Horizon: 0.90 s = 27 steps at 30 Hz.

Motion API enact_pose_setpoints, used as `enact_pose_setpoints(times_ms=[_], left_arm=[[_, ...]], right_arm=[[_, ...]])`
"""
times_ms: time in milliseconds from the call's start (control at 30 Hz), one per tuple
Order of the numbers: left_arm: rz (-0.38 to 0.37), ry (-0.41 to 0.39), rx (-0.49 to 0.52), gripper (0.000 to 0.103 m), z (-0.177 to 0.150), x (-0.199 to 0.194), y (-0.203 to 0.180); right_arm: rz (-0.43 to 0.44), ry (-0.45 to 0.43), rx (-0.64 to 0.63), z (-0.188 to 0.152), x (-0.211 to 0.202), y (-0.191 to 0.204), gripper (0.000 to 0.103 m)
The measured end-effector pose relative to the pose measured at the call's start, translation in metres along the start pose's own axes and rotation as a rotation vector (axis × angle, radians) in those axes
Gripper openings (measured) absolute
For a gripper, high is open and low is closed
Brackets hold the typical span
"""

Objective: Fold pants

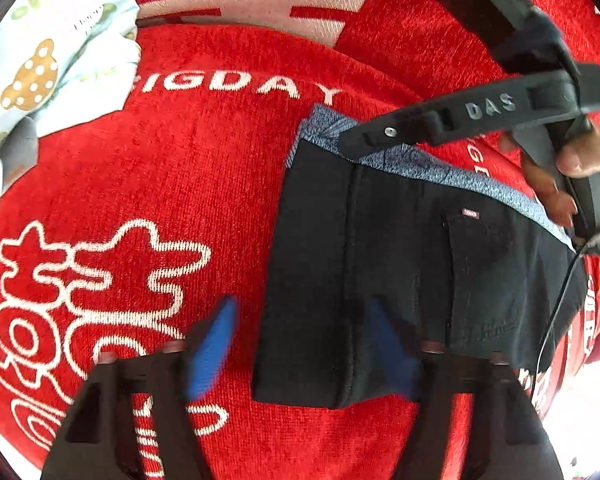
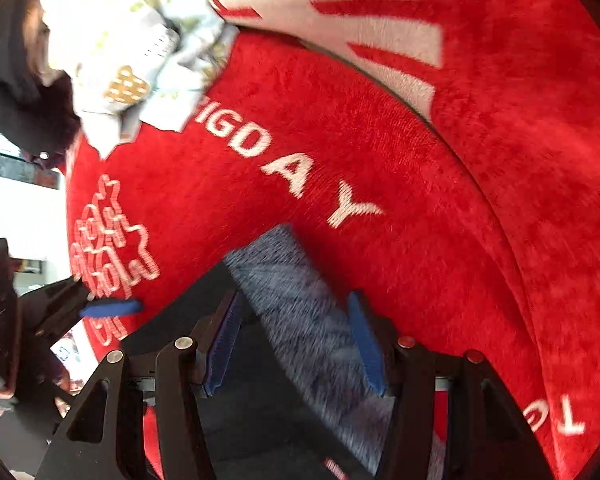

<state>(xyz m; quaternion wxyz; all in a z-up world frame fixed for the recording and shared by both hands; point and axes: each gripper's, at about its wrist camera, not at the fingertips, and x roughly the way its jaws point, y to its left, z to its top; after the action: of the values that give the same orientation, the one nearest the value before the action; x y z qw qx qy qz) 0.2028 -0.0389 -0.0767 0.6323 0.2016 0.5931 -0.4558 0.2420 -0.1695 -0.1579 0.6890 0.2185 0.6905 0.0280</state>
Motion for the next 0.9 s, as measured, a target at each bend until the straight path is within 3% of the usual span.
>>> enact_pose_setpoints(times_ms=[33,67,100,167,300,433,500,533,567,600,633,767,900], left_arm=[[-0.012,-0.003,0.000,0.051,-0.001,0.001,0.002],[-0.026,-0.010,0.000,0.041,-0.002,0.000,0.006],[-0.051,-0.007,-0.001,0.039,-0.004,0.000,0.007],[-0.043,-0.015,0.009,0.039,-0.007,-0.004,0.008],[-0.022,-0.013,0.024,0.039,-0.028,-0.018,0.010],[0.085,-0.023,-0.018,0.046,-0.035,-0.027,0.017],[0.106,-0.049,-0.064,0.046,-0.032,-0.036,0.025],[0.108,-0.059,-0.075,0.046,-0.030,-0.040,0.025],[0.106,-0.070,-0.081,0.049,-0.027,-0.044,0.025],[0.105,-0.080,-0.080,0.055,-0.023,-0.047,0.023],[0.103,-0.094,-0.077,0.070,-0.018,-0.049,0.018],[0.075,-0.116,-0.047,0.072,0.003,-0.048,-0.014],[0.035,-0.100,-0.007,0.072,0.015,-0.041,-0.058]], right_arm=[[0.002,0.018,0.004,0.002,0.004,-0.001,0.048],[0.007,0.028,0.001,0.002,0.006,-0.001,0.017],[0.013,0.029,-0.010,0.001,0.005,0.001,0.007],[0.017,0.010,-0.038,-0.004,-0.007,0.008,0.007],[0.109,0.009,-0.076,-0.006,-0.025,0.024,0.007],[0.029,0.039,-0.016,0.004,0.005,0.014,0.007],[-0.013,0.029,0.062,0.004,0.024,-0.002,0.012],[-0.019,-0.002,0.099,0.003,0.023,-0.008,0.025],[-0.044,-0.039,0.147,0.001,0.019,-0.015,0.054],[-0.088,-0.057,0.178,-0.001,0.015,-0.019,0.061],[-0.104,-0.073,0.192,-0.005,0.010,-0.023,0.061],[-0.119,-0.122,0.242,-0.037,-0.032,-0.036,0.061],[-0.049,-0.211,0.371,-0.107,-0.097,-0.052,0.061]])
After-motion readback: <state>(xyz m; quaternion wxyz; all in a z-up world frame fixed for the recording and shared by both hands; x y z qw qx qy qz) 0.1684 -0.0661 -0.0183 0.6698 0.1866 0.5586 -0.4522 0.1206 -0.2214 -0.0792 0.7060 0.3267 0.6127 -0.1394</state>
